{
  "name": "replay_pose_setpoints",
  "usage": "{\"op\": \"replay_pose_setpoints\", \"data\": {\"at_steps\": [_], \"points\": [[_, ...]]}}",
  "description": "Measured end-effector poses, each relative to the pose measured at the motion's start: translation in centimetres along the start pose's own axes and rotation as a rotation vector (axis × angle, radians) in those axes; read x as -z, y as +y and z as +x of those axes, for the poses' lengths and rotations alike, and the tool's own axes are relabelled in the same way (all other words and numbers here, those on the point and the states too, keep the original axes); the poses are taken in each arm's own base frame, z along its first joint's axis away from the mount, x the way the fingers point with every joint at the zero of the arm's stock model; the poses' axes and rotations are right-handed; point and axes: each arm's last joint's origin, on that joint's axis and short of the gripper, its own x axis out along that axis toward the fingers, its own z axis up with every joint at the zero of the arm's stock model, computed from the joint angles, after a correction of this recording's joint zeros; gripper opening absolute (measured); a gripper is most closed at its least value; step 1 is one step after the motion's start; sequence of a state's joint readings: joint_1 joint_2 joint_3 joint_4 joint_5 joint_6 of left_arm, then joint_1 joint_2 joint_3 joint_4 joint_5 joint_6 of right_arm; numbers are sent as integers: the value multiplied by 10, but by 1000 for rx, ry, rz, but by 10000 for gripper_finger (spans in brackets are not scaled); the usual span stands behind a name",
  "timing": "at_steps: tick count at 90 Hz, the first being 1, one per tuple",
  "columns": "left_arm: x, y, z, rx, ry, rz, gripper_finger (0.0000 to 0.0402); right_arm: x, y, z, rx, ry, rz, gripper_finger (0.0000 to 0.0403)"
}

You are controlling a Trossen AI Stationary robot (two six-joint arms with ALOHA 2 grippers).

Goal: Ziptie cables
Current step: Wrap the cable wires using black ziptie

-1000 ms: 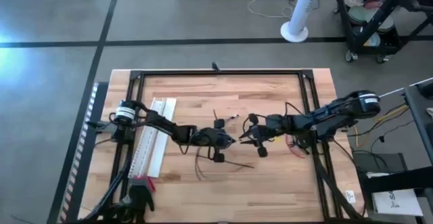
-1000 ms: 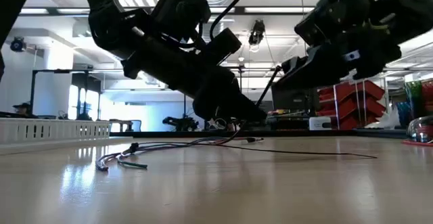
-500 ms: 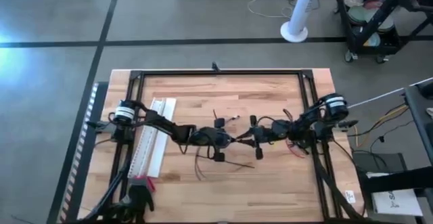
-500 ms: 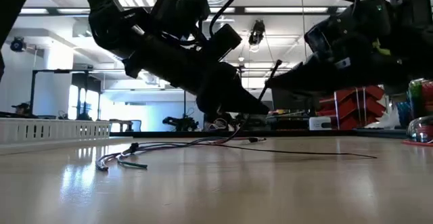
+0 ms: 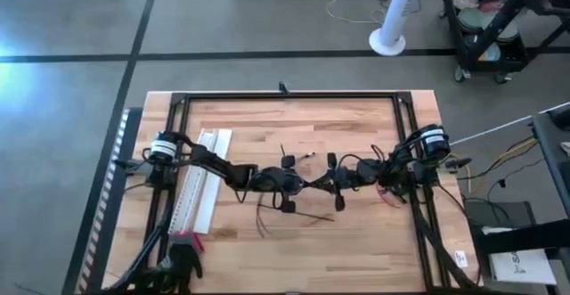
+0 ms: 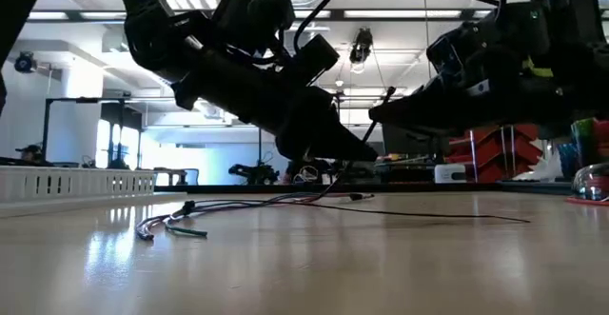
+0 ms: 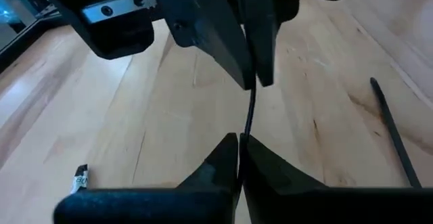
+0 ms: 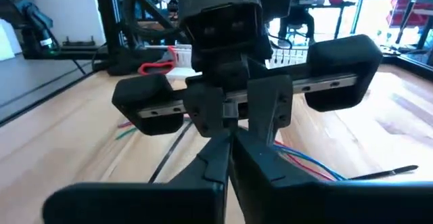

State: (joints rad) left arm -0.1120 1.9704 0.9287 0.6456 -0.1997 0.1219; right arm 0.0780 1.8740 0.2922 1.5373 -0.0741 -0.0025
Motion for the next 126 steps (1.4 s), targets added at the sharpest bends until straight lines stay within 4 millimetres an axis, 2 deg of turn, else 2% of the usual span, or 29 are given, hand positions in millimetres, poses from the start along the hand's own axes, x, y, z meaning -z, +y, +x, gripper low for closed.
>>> {"op": "replay_pose_setpoints", "data": {"at_steps": [19, 47, 91, 126], "points": [[-7, 3, -8, -23, 51, 11, 8, -4, -2, 6, -28, 12, -62, 0], [-31, 13, -35, -68, 114, 44, 60, -16, -9, 12, -51, 92, -133, 0], [-28, 10, -39, -44, 158, 31, 107, -28, -14, 29, -104, 138, -215, 0], [-36, 12, -70, -5, 313, -44, 159, -33, -21, 48, -166, 265, -238, 0]]}}
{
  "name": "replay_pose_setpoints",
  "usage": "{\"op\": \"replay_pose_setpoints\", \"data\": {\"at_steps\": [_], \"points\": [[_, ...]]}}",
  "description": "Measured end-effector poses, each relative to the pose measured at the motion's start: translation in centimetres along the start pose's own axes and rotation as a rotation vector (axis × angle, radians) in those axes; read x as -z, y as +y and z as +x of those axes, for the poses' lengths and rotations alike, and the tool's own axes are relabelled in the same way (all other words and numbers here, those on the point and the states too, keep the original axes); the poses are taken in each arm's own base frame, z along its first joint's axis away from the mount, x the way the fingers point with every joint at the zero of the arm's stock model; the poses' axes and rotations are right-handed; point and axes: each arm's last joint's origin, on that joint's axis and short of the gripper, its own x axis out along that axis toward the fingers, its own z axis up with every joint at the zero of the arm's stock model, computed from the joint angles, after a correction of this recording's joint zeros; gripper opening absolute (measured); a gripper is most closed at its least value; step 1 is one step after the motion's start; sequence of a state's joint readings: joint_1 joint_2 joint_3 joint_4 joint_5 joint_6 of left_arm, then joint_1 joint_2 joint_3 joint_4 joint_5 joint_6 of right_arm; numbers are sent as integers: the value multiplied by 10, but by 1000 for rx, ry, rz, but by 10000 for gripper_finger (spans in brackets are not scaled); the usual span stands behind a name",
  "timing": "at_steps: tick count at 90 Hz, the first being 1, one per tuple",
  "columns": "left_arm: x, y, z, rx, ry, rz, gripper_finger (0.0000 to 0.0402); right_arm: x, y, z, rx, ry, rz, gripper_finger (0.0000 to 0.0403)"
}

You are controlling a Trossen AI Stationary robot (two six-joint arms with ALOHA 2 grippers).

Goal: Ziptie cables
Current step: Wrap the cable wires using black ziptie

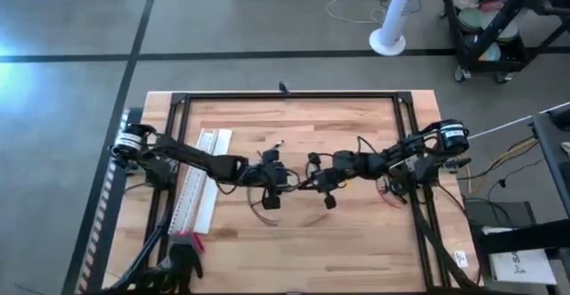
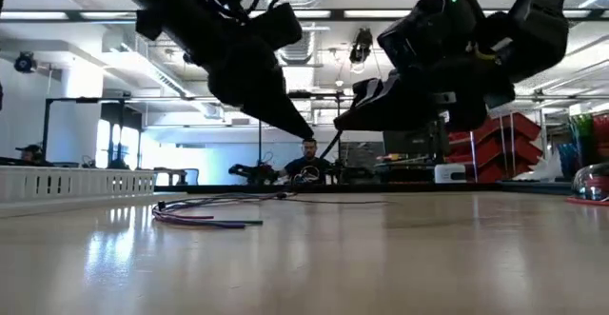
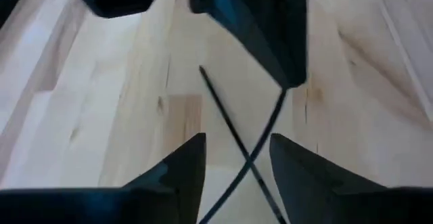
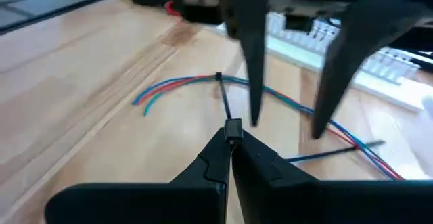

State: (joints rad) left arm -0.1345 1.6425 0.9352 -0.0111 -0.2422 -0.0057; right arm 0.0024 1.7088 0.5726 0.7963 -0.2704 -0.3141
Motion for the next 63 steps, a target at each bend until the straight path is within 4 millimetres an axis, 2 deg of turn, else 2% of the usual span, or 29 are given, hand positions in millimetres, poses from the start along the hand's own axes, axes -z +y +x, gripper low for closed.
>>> {"op": "replay_pose_setpoints", "data": {"at_steps": [14, 27, 42, 49, 63], "points": [[5, 8, -26, -54, 117, -51, 174, -4, -3, 5, -13, 47, -12, 0], [22, 20, -44, -269, 152, -204, 168, -7, -6, 7, -20, 72, -23, 0], [56, 27, -32, -304, 107, -362, 151, -16, -11, 2, -29, 118, -31, 0], [74, 28, -22, -311, 84, -386, 148, -19, -12, -2, -36, 148, -20, 0], [95, 31, -10, -383, 87, -396, 157, -20, -14, -8, -37, 184, 20, 0]]}}
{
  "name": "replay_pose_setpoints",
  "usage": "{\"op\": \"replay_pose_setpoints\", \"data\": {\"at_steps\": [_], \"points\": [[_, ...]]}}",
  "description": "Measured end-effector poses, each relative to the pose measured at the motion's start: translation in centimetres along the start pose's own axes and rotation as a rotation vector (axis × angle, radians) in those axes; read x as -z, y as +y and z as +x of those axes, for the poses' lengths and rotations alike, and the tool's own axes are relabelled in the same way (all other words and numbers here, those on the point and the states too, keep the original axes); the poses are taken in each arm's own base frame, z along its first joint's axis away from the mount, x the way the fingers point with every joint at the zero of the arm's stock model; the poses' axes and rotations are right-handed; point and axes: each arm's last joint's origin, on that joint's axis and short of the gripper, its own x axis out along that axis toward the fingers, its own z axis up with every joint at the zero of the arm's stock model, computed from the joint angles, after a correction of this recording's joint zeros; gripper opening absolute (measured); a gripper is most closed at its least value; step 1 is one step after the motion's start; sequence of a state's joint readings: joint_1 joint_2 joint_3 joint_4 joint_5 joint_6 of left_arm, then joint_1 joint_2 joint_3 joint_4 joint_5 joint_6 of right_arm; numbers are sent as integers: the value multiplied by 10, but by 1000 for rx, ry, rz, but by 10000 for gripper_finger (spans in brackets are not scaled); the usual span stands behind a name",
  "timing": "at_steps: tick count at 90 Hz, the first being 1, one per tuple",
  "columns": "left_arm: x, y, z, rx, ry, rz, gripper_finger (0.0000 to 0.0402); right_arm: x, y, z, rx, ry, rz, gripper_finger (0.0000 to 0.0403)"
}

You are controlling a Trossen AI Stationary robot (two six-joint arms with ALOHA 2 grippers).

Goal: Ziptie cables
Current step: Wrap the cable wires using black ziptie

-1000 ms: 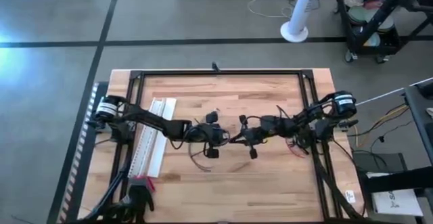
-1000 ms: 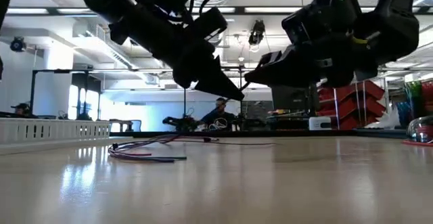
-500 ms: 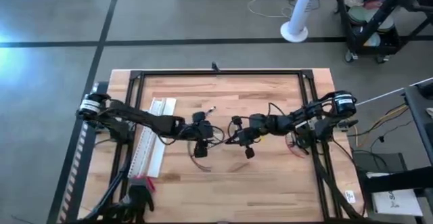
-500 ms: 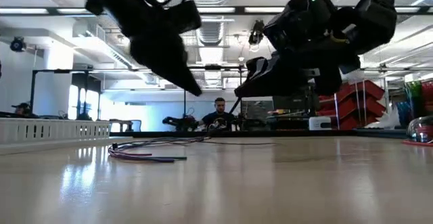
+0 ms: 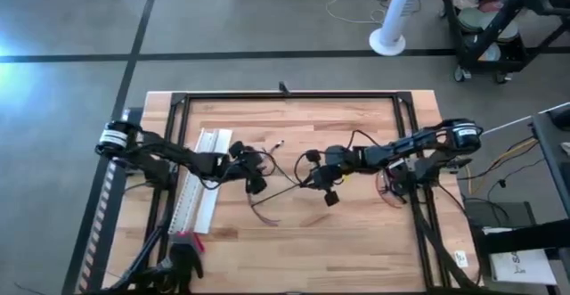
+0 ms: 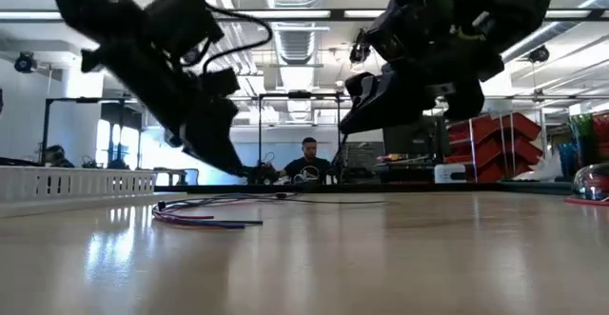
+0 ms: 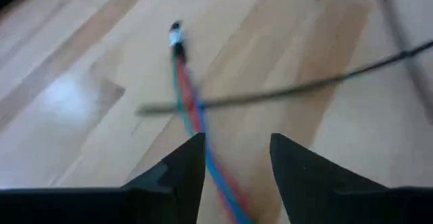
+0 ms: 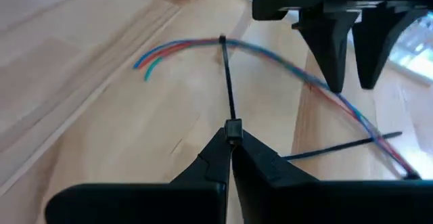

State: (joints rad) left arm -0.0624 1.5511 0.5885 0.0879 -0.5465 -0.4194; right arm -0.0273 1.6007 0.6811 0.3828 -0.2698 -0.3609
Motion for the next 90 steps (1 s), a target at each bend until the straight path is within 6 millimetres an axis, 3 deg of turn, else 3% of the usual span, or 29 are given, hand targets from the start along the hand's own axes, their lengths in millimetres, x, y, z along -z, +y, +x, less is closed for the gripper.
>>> {"op": "replay_pose_setpoints", "data": {"at_steps": [13, 40, 51, 67, 90], "points": [[11, 1, 15, -115, 18, 39, 176, 2, 1, 1, -5, 13, 5, 0], [9, -5, 46, -125, 7, 14, 188, 8, 1, 6, -4, 26, 10, 0], [8, -5, 49, -105, 16, 13, 148, 10, 2, 7, -8, 36, 17, 0], [6, -8, 49, -55, 30, 54, 19, 10, -1, 6, 0, 41, 27, 0], [-11, -10, 42, -13, -7, 116, 2, 13, 0, 1, -11, 87, 70, 0]]}}
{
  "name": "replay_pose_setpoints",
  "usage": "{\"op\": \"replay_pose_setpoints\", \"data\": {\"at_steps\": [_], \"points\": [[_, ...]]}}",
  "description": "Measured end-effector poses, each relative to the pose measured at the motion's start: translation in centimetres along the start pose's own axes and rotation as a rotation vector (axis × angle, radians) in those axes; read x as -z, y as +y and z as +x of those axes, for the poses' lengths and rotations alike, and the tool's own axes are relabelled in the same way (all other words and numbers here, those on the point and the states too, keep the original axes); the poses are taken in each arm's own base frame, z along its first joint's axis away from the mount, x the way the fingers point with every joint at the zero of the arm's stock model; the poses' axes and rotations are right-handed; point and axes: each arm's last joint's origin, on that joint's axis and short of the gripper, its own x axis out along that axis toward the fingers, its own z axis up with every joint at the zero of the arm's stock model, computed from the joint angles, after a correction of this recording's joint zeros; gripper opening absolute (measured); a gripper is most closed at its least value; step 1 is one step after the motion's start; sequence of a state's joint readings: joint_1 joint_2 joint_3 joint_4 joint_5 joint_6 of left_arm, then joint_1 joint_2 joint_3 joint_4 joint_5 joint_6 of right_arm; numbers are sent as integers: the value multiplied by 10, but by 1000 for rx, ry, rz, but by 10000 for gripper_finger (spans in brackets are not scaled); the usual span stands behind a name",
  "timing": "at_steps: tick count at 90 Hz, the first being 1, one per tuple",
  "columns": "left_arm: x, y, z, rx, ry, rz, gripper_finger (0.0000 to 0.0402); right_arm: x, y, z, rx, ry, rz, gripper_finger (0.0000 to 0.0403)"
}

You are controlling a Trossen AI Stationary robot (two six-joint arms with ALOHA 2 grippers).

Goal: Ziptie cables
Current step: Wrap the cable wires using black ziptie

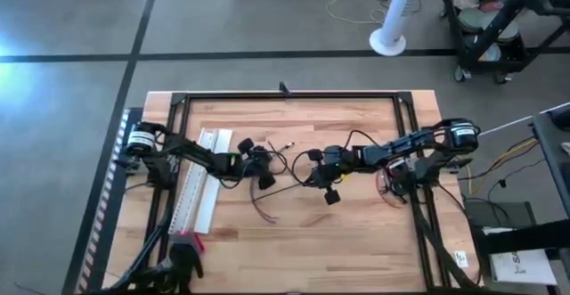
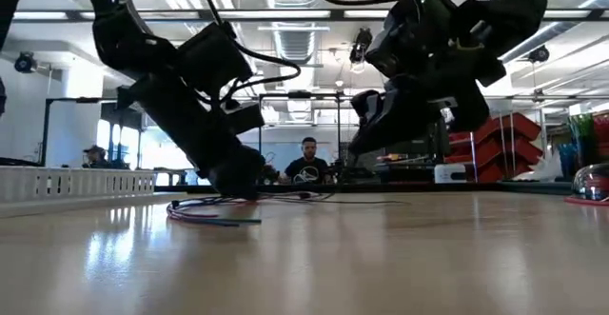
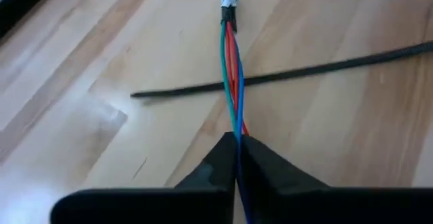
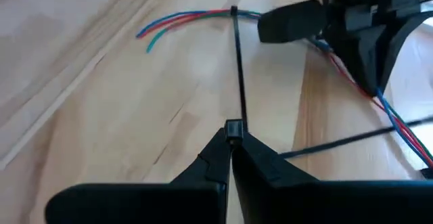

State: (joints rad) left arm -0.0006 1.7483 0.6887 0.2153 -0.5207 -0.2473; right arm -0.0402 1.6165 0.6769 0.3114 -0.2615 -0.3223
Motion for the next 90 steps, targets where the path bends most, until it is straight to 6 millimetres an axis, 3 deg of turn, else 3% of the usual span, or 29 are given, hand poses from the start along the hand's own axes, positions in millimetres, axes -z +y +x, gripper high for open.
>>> {"op": "replay_pose_setpoints", "data": {"at_steps": [30, 58, 77, 90], "points": [[-29, 0, -18, 74, -121, -12, 0, 1, 0, 0, 3, -5, 7, 0], [-26, -12, -10, 245, -106, -51, 3, -2, -3, 1, 47, -38, -11, 0], [-46, -17, -16, 363, -102, -98, 71, 4, -3, 8, 48, -20, 2, 0], [-55, -12, -21, 283, 74, -16, 126, 2, -3, 8, 55, -33, 1, 0]]}}
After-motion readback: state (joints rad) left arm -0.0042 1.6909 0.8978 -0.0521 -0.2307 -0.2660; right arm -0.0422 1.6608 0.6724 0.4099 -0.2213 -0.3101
